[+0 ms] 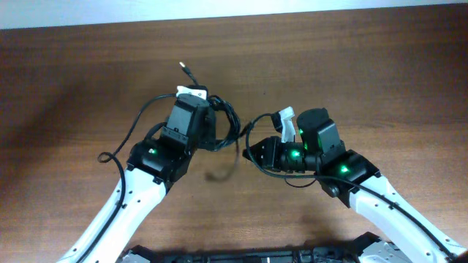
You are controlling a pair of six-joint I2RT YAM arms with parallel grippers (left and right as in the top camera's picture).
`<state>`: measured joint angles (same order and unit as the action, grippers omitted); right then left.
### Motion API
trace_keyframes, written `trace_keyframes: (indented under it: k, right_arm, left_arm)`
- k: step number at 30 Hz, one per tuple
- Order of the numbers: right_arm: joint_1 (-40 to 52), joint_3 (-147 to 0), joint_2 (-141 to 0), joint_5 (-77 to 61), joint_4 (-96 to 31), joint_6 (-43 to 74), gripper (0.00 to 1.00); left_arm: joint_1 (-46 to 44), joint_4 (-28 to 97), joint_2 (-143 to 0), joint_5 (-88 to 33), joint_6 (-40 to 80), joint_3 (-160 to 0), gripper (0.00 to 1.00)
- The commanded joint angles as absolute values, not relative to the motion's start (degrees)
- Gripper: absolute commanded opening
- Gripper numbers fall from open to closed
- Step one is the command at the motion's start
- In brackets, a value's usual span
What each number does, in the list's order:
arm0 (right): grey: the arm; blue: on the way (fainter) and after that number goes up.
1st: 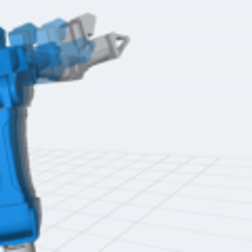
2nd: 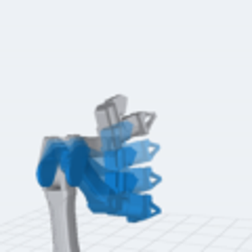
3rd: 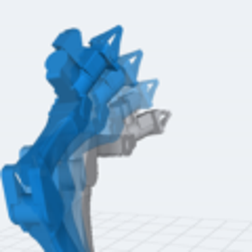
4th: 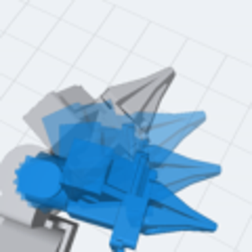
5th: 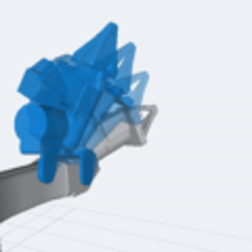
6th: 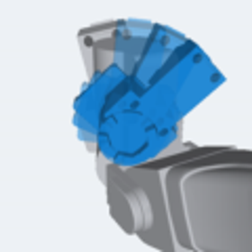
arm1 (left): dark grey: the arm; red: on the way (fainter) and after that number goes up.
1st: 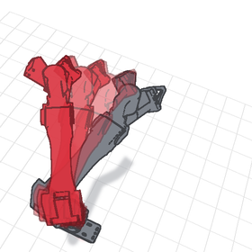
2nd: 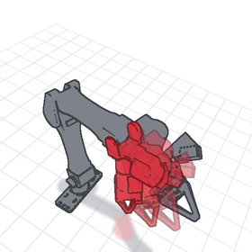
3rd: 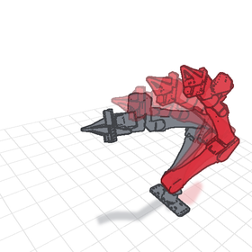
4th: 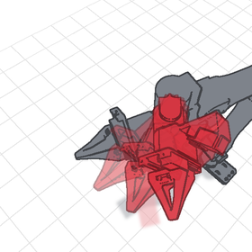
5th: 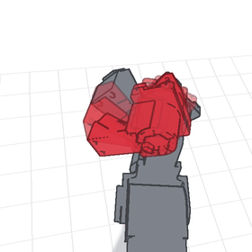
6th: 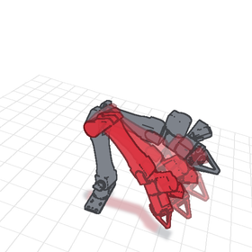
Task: Untangle cables
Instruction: 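Move the right gripper to the bundle and grasp a cable loop, then pull the bundle apart, right gripper drawing cables rightward from left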
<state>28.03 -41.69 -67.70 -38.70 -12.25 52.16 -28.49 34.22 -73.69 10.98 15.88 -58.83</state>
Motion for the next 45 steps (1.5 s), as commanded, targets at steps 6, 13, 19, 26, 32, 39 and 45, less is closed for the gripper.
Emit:
trace_keyframes:
  k: [6, 13, 19, 26, 32, 39, 45]
  right_arm:
    - [27.7, -41.7, -66.9, -39.4, -12.2, 51.2, 0.19]
    - [27.7, -41.7, -66.9, -34.8, -12.5, 37.4, 0.83]
    - [27.7, -41.7, -66.9, -28.0, -14.4, 36.4, 0.73]
    - [27.7, -41.7, -66.9, -28.0, -14.5, 36.4, 0.28]
    - [27.7, -41.7, -66.9, -28.0, -17.8, 36.4, 0.04]
    - [27.7, -41.7, -66.9, -28.0, -17.7, 36.4, 0.04]
    - [27.7, -41.7, -66.9, -27.7, -14.7, 36.4, 0.04]
  left_arm:
    - [-28.4, 33.6, -72.4, 2.3, 9.4, -59.8, 0.00]
    - [-28.3, 35.2, -72.4, -5.0, -10.0, -59.8, 0.00]
    - [-28.4, 35.4, -72.4, -21.0, -10.0, -59.8, 0.00]
    - [-28.3, 36.9, -72.4, -24.4, -10.0, -59.8, 0.00]
    - [-28.4, 36.9, -72.4, -28.3, -6.9, -59.8, 0.00]
    - [-28.4, 36.9, -72.4, -28.3, -4.3, -59.8, 0.00]
    - [-28.3, 36.7, -72.4, -28.1, -4.3, -59.8, 0.00]
